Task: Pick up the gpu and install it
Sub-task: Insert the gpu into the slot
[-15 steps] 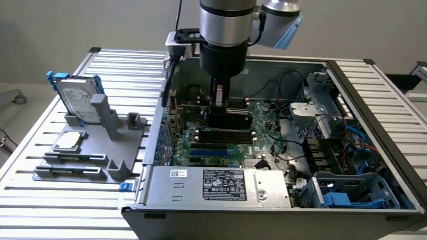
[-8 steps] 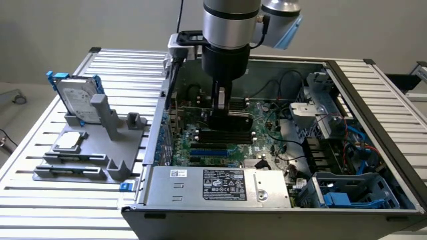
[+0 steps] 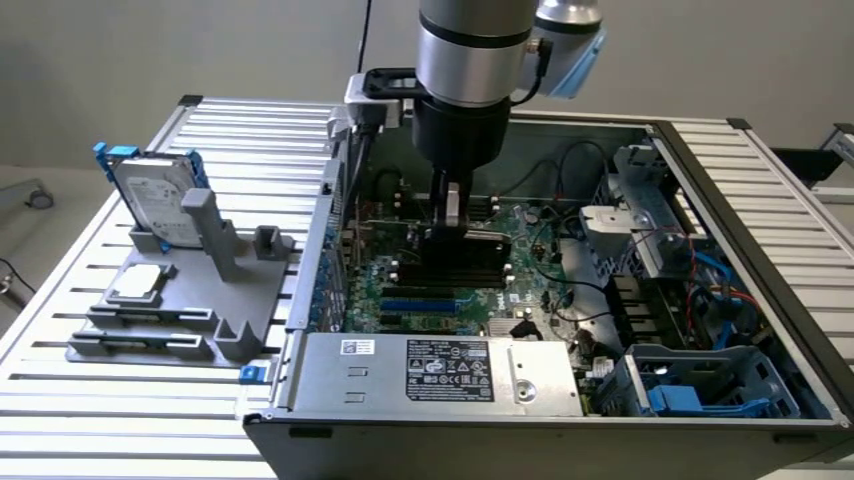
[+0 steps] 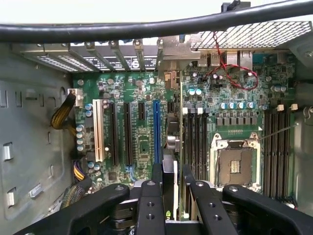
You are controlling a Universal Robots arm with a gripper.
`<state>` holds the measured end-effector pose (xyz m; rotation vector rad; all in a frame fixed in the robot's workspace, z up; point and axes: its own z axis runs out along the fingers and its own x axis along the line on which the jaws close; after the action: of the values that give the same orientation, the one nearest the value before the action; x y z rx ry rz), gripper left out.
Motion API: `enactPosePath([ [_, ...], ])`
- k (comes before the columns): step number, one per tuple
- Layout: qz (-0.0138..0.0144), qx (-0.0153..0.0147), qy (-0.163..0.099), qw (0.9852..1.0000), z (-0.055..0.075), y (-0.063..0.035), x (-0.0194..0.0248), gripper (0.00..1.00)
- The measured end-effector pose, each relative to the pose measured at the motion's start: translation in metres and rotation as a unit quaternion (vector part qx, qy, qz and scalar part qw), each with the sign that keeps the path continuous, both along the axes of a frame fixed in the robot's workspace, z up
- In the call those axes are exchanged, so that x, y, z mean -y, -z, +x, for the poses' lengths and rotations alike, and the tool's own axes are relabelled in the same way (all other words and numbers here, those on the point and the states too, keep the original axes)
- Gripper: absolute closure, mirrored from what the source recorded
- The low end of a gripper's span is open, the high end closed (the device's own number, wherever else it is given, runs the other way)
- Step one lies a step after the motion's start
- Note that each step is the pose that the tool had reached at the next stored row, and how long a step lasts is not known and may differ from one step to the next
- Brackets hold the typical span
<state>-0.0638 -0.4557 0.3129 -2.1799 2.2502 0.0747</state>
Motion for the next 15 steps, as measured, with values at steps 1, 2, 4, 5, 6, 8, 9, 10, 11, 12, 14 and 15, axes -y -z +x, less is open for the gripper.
enactPosePath([
  [1,0.0000,-0.0002,0.000,1.0000,0.000,0.0004,0.0026,0.74],
  [2,0.0000,-0.0006,0.000,1.0000,0.000,0.0009,0.0054,0.74],
  [4,0.0000,-0.0020,0.000,1.0000,0.000,0.0020,0.0109,0.74],
  [5,0.0001,-0.0025,-0.001,1.0000,0.000,0.0024,0.0123,0.74],
  [6,0.0001,-0.0028,-0.001,1.0000,0.000,0.0024,0.0125,0.74],
  [8,0.0000,-0.0029,0.000,1.0000,0.000,0.0023,0.0126,0.74],
  [9,0.0000,-0.0029,0.000,1.0000,0.000,0.0025,0.0126,0.74],
  [10,0.0001,-0.0029,0.000,1.0000,0.000,0.0035,0.0127,0.74],
  [11,0.0000,-0.0029,0.000,1.0000,0.000,0.0049,0.0127,0.74],
  [12,0.0000,-0.0029,-0.001,1.0000,0.000,0.0067,0.0127,0.74],
  [14,0.0000,-0.0029,-0.001,1.0000,0.000,0.0103,0.0126,0.74],
  [15,0.0000,-0.0030,0.000,1.0000,0.000,0.0122,0.0126,0.74],
])
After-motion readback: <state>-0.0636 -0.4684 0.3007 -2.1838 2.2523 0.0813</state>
